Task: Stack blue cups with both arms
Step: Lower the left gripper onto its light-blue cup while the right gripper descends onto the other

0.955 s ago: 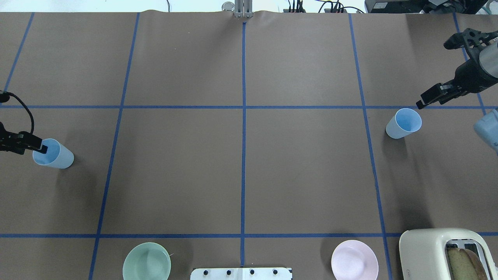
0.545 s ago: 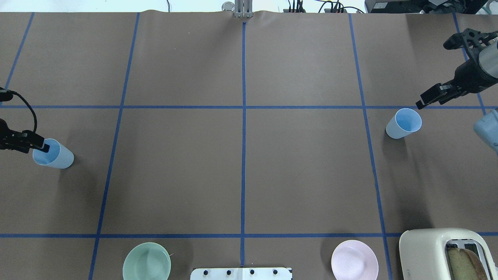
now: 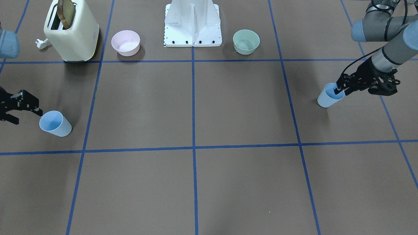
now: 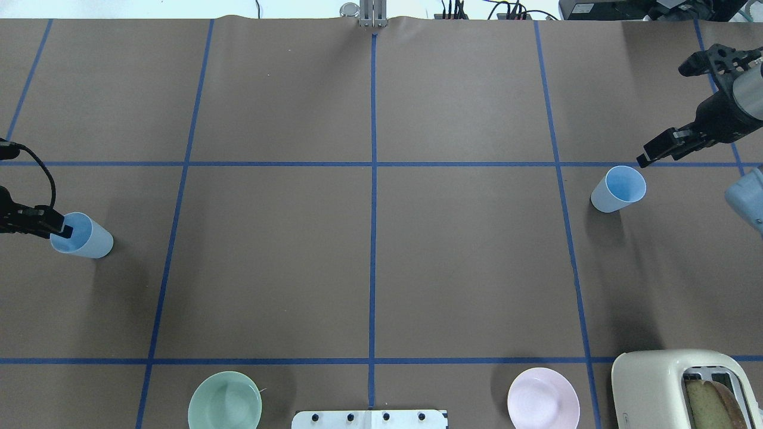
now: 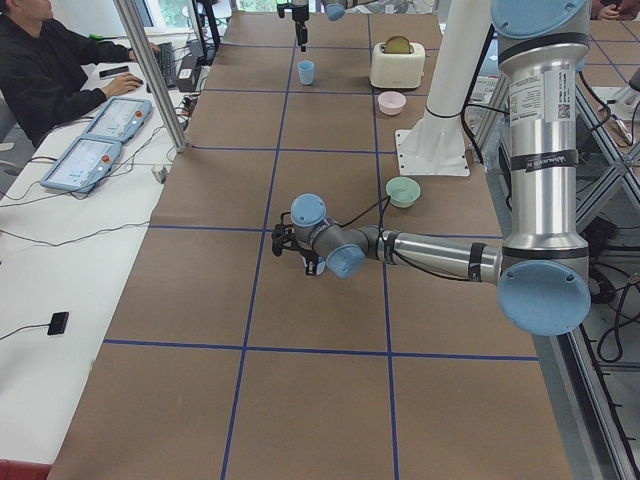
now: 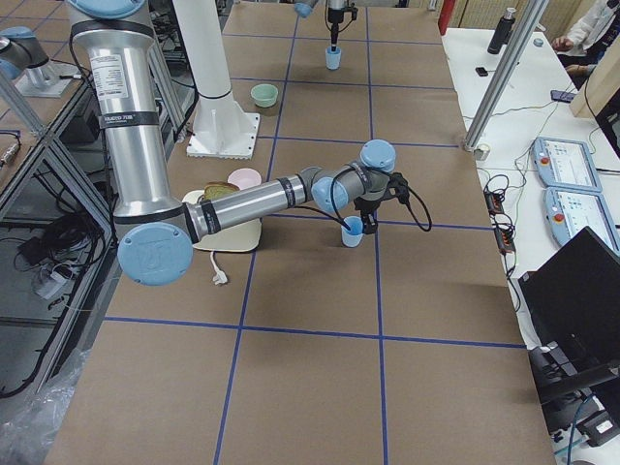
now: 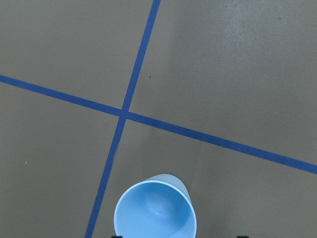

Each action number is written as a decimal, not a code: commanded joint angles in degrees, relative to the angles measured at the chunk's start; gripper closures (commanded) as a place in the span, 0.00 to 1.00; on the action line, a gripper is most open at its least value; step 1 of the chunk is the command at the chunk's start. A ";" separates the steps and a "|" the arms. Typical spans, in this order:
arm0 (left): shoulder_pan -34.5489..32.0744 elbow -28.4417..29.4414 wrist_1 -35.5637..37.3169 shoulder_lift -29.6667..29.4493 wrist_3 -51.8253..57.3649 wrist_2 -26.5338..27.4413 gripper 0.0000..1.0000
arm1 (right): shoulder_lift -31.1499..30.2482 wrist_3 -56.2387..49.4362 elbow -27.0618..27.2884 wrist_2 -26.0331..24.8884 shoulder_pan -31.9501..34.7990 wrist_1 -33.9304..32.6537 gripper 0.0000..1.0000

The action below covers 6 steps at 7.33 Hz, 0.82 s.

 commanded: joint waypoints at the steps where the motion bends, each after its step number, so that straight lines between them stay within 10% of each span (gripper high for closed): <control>1: 0.71 0.06 -0.14 0.04 -0.04 0.15 0.70 | 0.00 0.00 0.00 0.00 -0.02 0.05 0.18; 4: 0.54 -0.90 -0.22 0.12 -0.04 -0.11 1.00 | 0.00 0.00 0.00 0.00 -0.02 0.05 0.18; 6: 0.37 -2.22 0.04 0.13 -0.13 -0.20 1.00 | -0.09 -0.17 -0.09 0.00 -0.02 0.05 0.18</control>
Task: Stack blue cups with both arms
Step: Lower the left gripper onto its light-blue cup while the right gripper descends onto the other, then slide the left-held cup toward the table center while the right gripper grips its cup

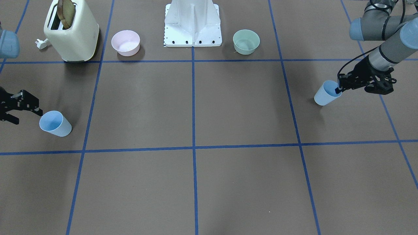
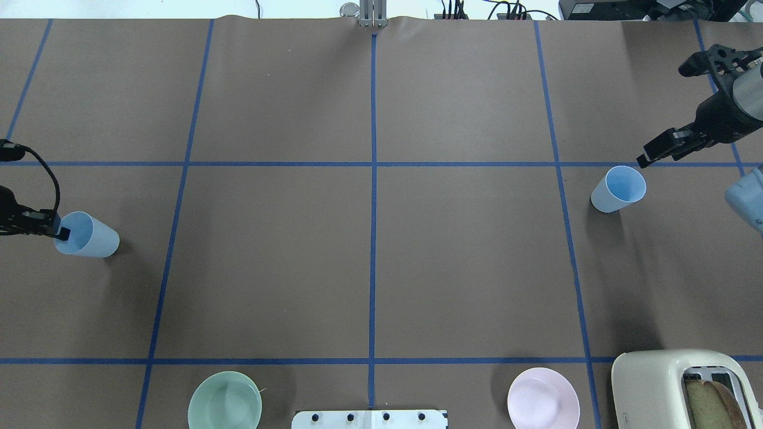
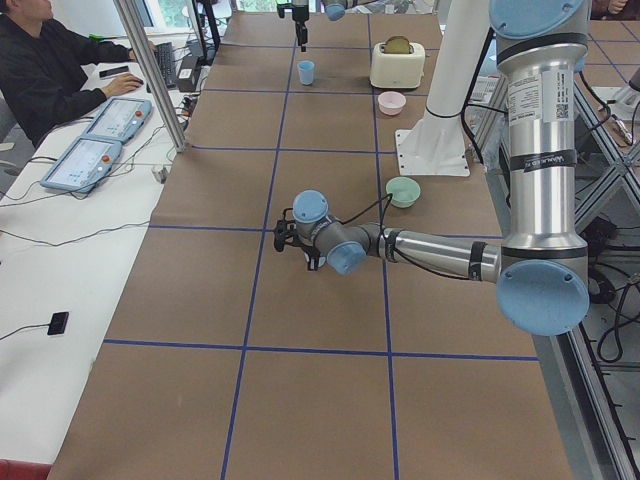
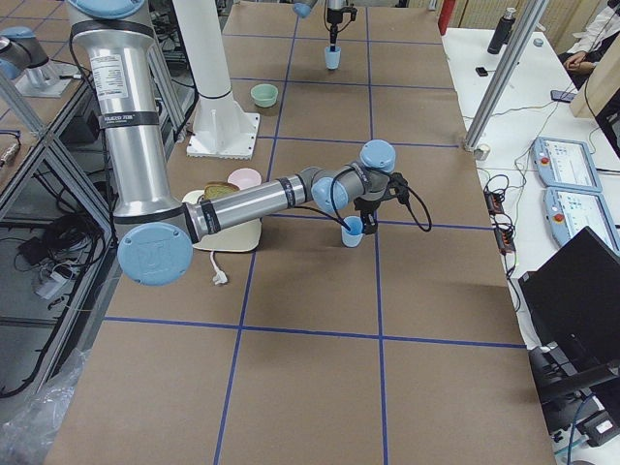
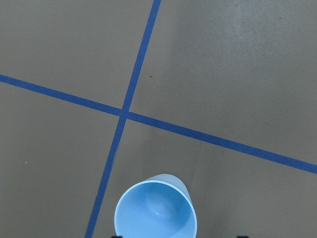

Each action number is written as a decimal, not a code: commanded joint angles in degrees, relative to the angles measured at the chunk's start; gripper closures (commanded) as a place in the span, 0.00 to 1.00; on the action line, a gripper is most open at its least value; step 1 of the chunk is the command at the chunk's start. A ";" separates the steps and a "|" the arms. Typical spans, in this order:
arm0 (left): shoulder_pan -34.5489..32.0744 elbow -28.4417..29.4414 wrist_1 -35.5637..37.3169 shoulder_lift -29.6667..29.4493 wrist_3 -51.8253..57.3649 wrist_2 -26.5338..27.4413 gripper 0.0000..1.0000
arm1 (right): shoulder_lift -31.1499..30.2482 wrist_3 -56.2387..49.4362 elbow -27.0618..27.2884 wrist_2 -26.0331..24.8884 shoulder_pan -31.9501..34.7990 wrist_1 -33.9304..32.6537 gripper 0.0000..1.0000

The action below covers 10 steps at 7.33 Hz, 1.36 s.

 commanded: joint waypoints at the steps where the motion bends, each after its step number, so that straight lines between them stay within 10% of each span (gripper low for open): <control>1: -0.20 -1.60 0.50 -0.24 -0.03 -0.14 1.00 | -0.04 -0.27 -0.03 0.00 -0.17 0.01 0.18; 6: 0.58 -4.95 27.35 -26.65 -18.20 -2.17 1.00 | -0.92 -4.14 -0.56 -4.04 -3.07 0.01 0.23; 10: 11.40 0.12 28.90 -38.45 -28.23 7.41 1.00 | 0.22 -8.09 -4.24 -4.04 -4.13 0.10 0.26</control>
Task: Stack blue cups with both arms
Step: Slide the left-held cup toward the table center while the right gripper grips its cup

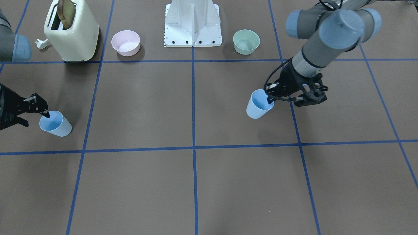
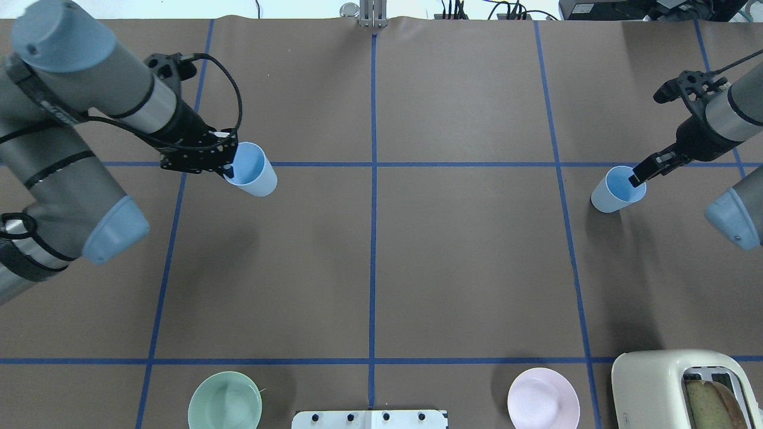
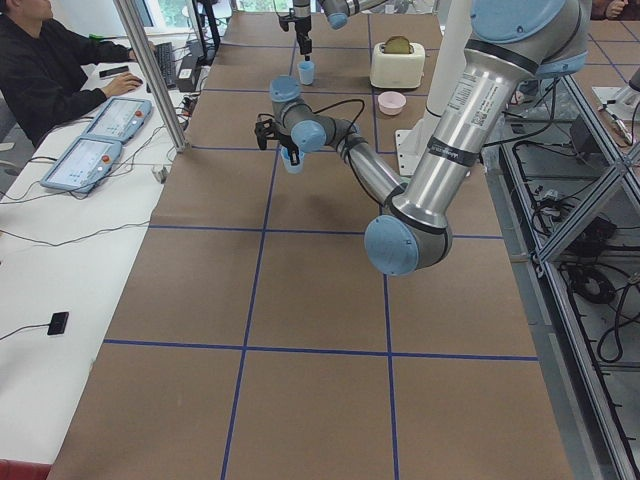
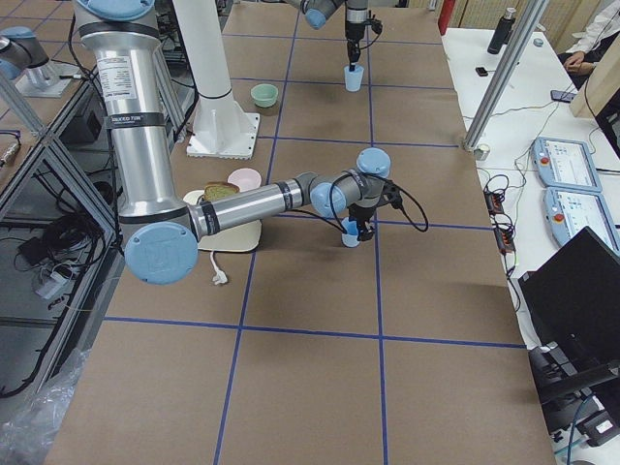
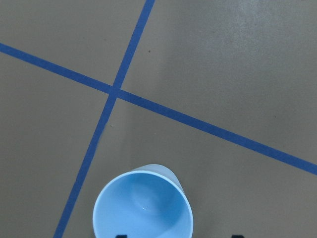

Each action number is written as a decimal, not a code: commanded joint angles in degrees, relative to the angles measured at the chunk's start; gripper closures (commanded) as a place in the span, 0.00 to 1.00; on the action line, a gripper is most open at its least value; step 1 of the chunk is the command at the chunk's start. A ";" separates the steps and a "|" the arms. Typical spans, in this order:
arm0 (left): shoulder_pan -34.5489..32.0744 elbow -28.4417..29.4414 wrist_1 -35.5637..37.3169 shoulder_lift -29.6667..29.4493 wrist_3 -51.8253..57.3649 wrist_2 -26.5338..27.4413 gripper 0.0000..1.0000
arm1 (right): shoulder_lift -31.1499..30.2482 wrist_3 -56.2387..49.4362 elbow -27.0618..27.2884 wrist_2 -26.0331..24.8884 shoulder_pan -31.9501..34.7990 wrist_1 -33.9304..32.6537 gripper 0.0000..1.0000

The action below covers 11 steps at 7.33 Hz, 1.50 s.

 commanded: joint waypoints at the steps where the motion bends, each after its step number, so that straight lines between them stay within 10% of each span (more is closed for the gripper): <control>1: 2.57 2.44 0.13 -4.24 -2.98 1.43 1.00 | 0.51 -1.50 -1.87 -0.11 -0.14 0.01 0.30; 8: 8.46 8.66 0.13 -12.50 -4.91 7.40 1.00 | 0.95 -1.41 -3.10 -0.11 -1.46 -0.08 0.65; 11: 9.43 9.12 0.04 -12.69 -4.92 7.49 1.00 | 2.00 -0.88 -3.63 -0.11 -1.38 -0.25 1.00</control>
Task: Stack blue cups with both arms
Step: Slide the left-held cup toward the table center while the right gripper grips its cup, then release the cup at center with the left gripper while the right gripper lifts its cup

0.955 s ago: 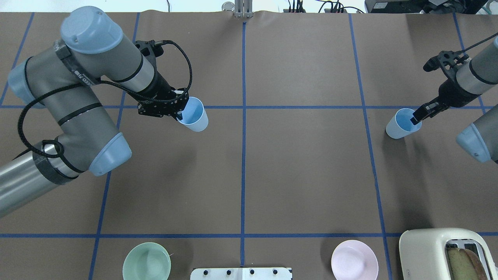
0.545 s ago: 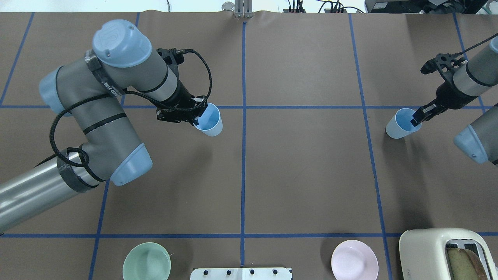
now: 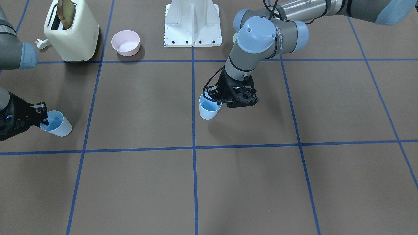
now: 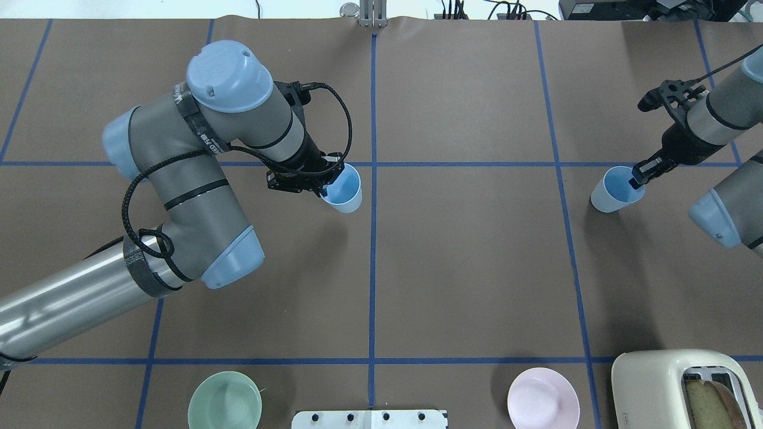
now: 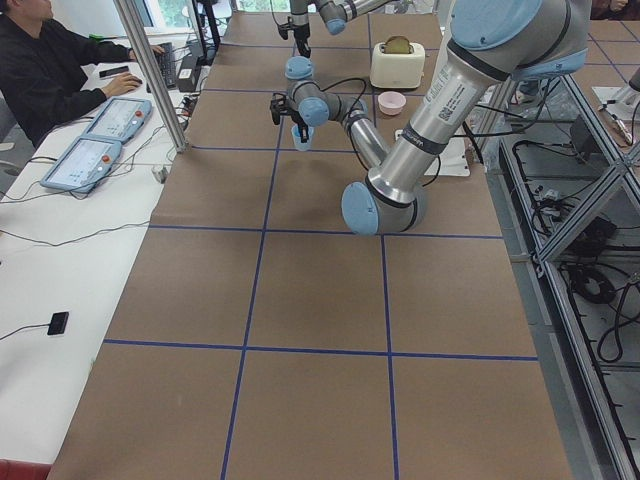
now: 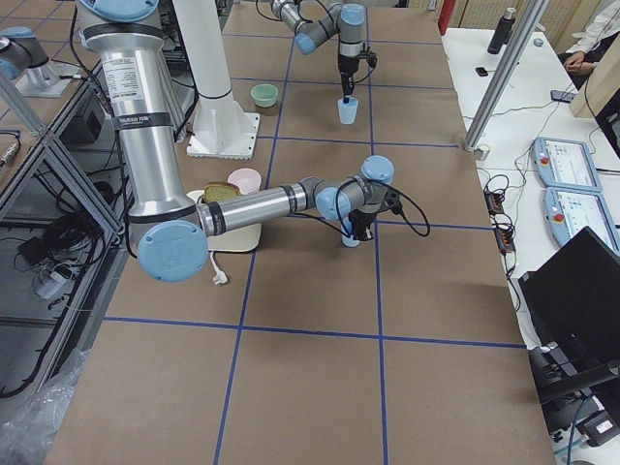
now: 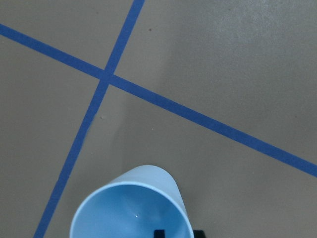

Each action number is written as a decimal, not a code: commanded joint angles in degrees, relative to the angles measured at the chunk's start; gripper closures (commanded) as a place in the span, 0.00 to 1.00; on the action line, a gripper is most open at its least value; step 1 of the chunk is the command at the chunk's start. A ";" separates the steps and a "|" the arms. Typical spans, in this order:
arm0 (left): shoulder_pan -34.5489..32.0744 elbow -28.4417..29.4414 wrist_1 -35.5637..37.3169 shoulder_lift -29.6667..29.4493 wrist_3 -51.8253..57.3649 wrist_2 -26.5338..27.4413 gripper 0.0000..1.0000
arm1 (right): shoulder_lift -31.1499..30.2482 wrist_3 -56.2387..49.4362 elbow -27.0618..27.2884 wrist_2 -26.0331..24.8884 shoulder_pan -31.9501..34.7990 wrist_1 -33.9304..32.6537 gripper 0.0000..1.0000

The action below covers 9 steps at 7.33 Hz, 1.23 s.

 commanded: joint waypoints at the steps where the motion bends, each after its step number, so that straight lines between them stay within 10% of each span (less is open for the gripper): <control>1: 0.43 0.14 -0.03 -0.19 -0.03 0.02 1.00 | 0.09 0.20 -0.50 -0.07 0.06 0.00 1.00; 9: 5.88 5.76 -0.64 -3.27 -0.47 6.17 1.00 | 15.01 4.93 -0.24 0.19 2.35 -12.28 1.00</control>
